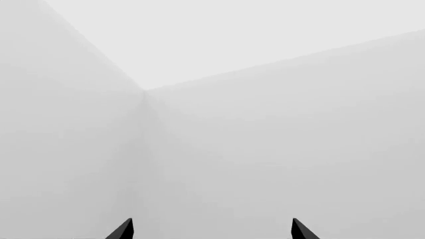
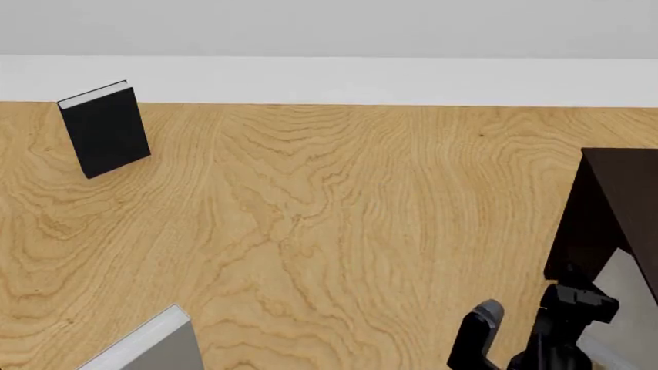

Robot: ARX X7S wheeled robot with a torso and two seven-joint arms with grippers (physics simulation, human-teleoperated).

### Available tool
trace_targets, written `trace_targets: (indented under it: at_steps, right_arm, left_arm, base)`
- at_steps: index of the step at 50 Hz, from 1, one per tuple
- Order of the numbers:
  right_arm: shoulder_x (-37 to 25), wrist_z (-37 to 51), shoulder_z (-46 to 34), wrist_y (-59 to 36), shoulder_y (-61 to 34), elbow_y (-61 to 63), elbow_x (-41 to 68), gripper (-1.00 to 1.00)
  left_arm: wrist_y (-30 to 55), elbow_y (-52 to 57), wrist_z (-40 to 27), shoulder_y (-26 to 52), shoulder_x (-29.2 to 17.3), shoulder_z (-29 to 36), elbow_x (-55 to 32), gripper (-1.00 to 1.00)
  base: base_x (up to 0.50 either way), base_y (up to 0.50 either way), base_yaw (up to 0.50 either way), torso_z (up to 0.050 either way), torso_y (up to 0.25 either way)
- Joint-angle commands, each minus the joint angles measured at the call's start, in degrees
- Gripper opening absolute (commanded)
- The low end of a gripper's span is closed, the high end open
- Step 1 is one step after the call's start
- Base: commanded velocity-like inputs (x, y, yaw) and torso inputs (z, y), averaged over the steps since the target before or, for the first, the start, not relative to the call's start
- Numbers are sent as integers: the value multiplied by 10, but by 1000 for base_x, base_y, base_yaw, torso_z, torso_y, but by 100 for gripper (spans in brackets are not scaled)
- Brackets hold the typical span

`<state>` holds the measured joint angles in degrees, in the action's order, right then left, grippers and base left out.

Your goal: Pick up the book on the right and place it on the cabinet shelf.

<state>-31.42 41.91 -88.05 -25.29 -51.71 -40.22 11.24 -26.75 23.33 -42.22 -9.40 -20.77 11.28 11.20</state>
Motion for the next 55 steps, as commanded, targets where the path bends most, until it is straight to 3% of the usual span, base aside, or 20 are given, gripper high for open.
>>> trace_targets:
  at_steps: [1,29,35,38,50,55]
  right_arm:
    - [-26,9,-6,9,3,47,-22,100]
    - [-35,18,-4,-6,-17,209,-35,100]
    - [-32,23,23,28,-6,206,-7,100]
    - [-34,16,86,94,19,196,74,100]
    - [-16,-11,188,211,75,180,215,100]
    - [-16,-12,193,224,86,194,223,100]
  left_arm:
    - [0,-1,-3,0,-2,0,-3,100]
    - [3,0,-9,1,-5,2,-3,100]
    - [4,0,-10,1,-5,2,-3,100]
    - [3,0,-10,1,-6,3,-3,100]
    - [5,0,-10,2,-7,6,-4,100]
    - [4,0,-11,2,-8,6,-4,100]
  base:
    - [0,0,0,0,0]
    - [0,0,0,0,0]
    - [0,0,0,0,0]
    - [0,0,0,0,0]
    - [0,0,0,0,0]
    - [0,0,0,0,0]
